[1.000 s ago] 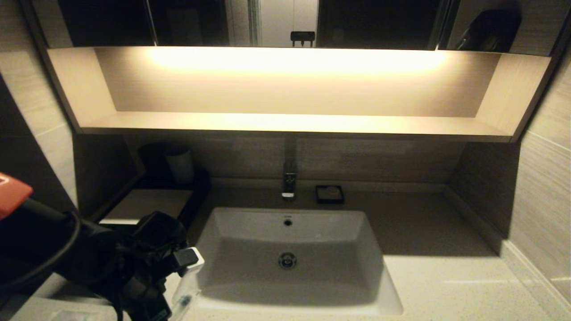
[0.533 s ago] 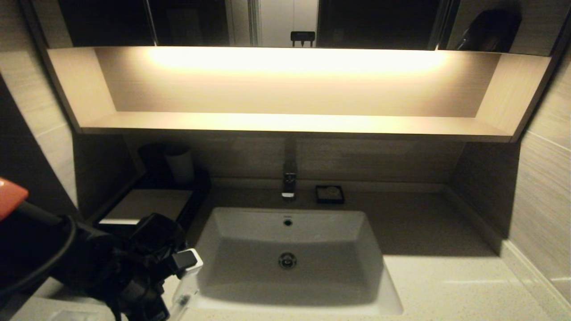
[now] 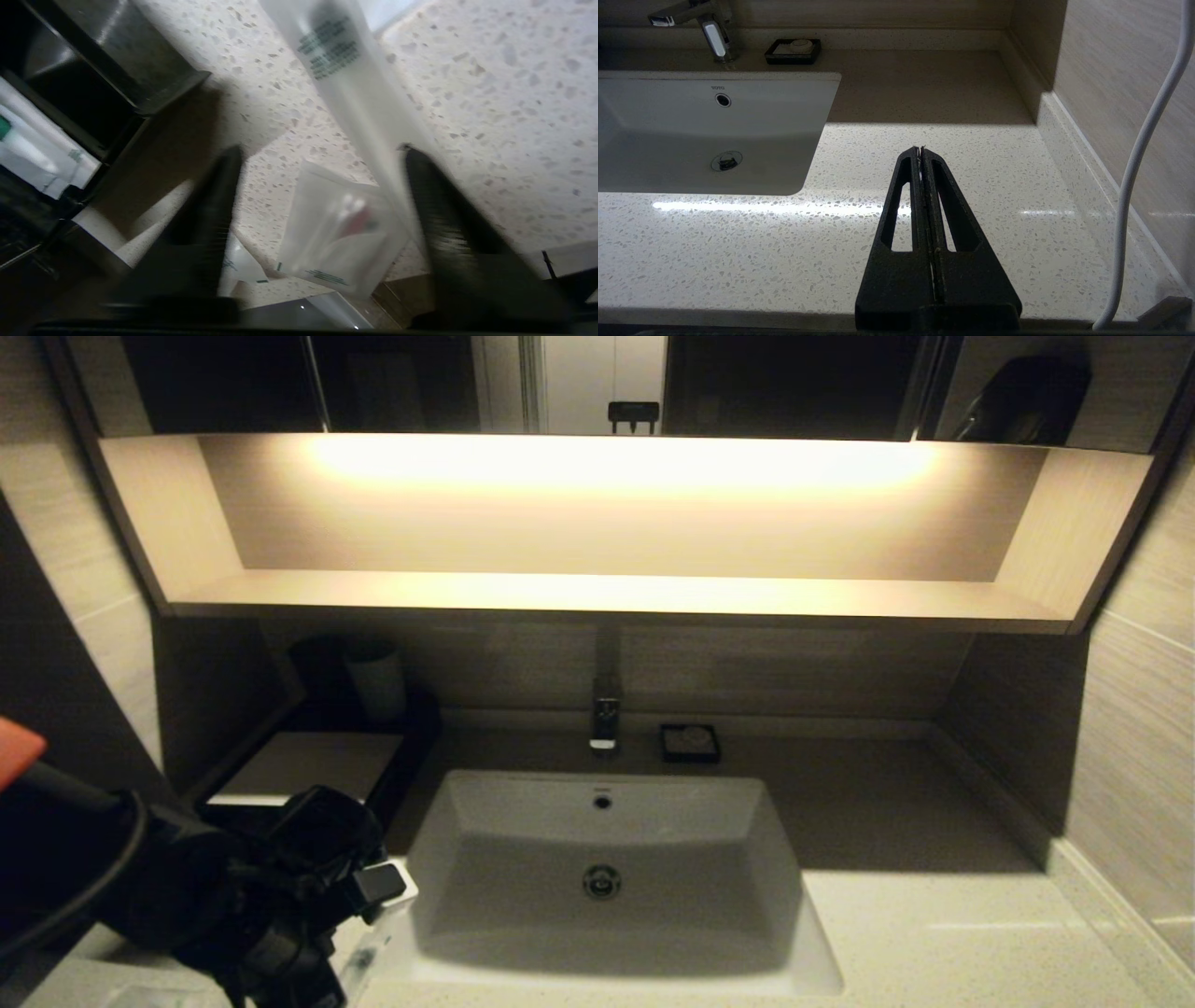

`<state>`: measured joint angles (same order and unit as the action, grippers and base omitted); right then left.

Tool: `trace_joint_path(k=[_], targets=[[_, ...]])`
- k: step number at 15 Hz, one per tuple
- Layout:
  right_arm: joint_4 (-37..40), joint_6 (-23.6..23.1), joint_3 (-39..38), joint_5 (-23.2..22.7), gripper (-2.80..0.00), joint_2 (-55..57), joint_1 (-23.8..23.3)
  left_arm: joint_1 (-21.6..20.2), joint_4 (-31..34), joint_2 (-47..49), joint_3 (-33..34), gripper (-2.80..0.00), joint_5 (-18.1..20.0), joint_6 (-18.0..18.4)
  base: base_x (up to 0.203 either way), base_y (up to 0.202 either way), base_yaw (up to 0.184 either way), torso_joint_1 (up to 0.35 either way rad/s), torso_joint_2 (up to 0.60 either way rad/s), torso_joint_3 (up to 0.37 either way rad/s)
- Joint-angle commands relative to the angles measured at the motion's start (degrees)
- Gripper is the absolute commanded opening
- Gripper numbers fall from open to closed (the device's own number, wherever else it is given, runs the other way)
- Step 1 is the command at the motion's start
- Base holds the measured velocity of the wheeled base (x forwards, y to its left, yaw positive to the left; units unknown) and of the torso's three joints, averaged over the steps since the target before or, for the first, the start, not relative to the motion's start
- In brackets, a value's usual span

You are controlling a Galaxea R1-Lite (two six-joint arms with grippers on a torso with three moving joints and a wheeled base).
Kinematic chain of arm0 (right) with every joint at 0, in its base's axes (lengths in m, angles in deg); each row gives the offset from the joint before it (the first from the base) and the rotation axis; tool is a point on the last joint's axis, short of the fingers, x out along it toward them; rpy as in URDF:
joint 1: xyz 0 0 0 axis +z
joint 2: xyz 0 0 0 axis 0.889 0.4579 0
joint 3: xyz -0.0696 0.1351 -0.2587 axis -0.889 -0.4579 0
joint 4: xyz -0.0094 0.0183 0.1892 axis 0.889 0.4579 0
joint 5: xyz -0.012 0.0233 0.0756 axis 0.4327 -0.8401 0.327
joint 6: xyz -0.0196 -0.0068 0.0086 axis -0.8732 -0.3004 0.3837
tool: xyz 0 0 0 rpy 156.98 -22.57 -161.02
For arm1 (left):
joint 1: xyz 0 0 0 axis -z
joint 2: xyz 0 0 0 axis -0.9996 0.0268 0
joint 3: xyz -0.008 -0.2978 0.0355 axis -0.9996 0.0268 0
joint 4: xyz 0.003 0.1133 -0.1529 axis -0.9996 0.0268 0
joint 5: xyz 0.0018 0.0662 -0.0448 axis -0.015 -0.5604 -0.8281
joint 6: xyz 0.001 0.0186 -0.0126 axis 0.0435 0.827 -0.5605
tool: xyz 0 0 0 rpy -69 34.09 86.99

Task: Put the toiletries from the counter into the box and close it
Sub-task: Pick up the bathroom toiletry

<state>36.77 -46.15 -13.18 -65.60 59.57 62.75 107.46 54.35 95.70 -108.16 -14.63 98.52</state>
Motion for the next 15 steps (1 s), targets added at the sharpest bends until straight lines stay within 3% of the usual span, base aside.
trace_joint_path(k=[1, 8, 10, 13, 15], targets=[[0.0, 0.0, 0.0, 0.0, -2.80, 0.0, 0.0, 0.0, 0.2, -0.4, 0.3, -2.80, 0.9, 0.0, 0.000, 0.000, 0.000, 0.000, 0.00, 0.000], [0.0, 0.0, 0.0, 0.0, -2.80, 0.0, 0.0, -0.5, 3.9, -0.8, 0.7, -2.80, 8.7, -2.2, 0.000, 0.000, 0.000, 0.000, 0.00, 0.000], [0.0, 0.0, 0.0, 0.0, -2.80, 0.0, 0.0, -0.5, 4.4, -1.0, 0.9, -2.80, 9.2, -5.1, 0.000, 0.000, 0.000, 0.000, 0.00, 0.000], [0.0, 0.0, 0.0, 0.0, -2.80, 0.0, 0.0, -0.5, 4.5, -1.3, 2.2, -2.80, 13.5, -10.1, 0.000, 0.000, 0.000, 0.000, 0.00, 0.000], [0.0, 0.0, 0.0, 0.0, -2.80, 0.0, 0.0, -0.5, 4.5, -2.4, 3.7, -2.80, 14.2, -11.1, 0.000, 0.000, 0.000, 0.000, 0.00, 0.000]])
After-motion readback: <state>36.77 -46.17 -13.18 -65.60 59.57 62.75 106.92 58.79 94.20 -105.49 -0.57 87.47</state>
